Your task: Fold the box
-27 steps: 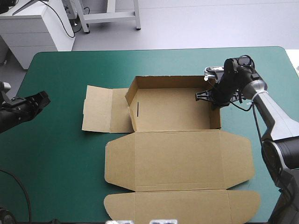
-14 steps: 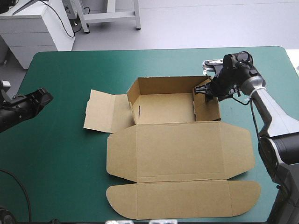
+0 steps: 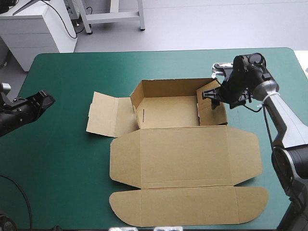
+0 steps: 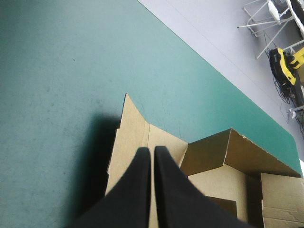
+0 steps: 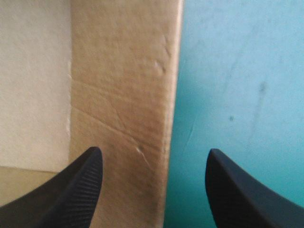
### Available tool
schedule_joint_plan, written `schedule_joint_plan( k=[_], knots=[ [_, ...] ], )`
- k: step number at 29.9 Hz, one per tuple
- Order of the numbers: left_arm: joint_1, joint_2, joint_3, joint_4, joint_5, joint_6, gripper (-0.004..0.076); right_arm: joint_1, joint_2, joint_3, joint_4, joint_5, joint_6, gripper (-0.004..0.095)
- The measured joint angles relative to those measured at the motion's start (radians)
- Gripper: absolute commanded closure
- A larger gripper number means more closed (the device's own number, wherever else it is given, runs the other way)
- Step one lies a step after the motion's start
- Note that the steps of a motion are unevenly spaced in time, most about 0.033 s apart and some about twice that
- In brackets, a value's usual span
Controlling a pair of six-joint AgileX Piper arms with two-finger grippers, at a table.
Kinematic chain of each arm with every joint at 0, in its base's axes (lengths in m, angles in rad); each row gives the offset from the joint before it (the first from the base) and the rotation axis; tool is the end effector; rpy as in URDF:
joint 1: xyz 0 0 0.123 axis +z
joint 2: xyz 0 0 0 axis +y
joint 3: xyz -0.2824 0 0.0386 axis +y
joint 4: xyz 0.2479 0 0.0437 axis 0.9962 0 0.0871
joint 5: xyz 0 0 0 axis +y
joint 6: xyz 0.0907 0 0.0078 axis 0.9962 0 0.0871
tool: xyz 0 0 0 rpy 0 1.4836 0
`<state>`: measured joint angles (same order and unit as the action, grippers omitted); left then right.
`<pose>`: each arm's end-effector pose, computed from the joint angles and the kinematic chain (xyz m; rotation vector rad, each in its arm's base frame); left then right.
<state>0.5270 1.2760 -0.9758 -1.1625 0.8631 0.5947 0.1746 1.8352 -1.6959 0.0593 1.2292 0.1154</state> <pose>0.2537 0.0741 0.3335 -0.5386 2.0367 -0.7660 0.3817 0.0725 0.3072 -0.0679 2.8594 0.1434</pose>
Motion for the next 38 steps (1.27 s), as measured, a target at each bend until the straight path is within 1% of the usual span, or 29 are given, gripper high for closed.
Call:
schedule_joint_plan(
  k=[6, 10, 12, 13, 15, 18, 19, 23, 27, 30, 38],
  knots=[
    [0.000, 0.000, 0.000, 0.000, 0.000, 0.000, 0.0717, 0.002, -0.012, 0.160, 0.025, -0.007, 0.004, 0.0323],
    [0.000, 0.000, 0.000, -0.001, 0.001, 0.000, 0.0717, 0.003, -0.012, 0.199, 0.050, -0.045, 0.003, 0.0327],
    [0.000, 0.000, 0.000, -0.001, 0.001, 0.000, 0.0717, 0.003, -0.012, 0.199, 0.066, -0.050, -0.004, 0.0355],
    [0.000, 0.000, 0.000, -0.001, 0.001, 0.000, 0.0717, 0.003, -0.012, 0.199, 0.071, -0.051, -0.006, 0.0405],
    [0.000, 0.000, 0.000, -0.001, -0.002, -0.001, 0.0717, 0.003, -0.012, 0.199, 0.076, -0.052, -0.012, 0.0558],
    [0.000, 0.000, 0.000, 0.000, -0.010, 0.004, 0.0717, 0.003, -0.012, 0.199, 0.081, -0.055, -0.027, 0.0932],
    [0.000, 0.000, 0.000, 0.000, -0.013, 0.006, 0.0717, 0.003, -0.012, 0.197, 0.079, -0.055, -0.038, 0.0908],
    [0.000, 0.000, 0.000, 0.000, -0.029, 0.018, 0.0717, 0.003, -0.011, 0.143, 0.062, -0.021, -0.058, 0.0908],
    [0.000, 0.014, 0.000, -0.001, -0.057, 0.104, 0.0717, 0.003, -0.043, 0.067, 0.066, -0.010, -0.089, 0.0909],
    [0.000, 0.043, 0.000, -0.002, -0.072, 0.154, 0.0717, 0.003, -0.123, 0.049, 0.096, -0.004, -0.130, 0.0909],
    [0.000, 0.165, 0.000, -0.004, -0.078, 0.196, 0.0717, 0.003, -0.374, 0.040, 0.126, 0.013, -0.220, 0.0909]
  ],
)
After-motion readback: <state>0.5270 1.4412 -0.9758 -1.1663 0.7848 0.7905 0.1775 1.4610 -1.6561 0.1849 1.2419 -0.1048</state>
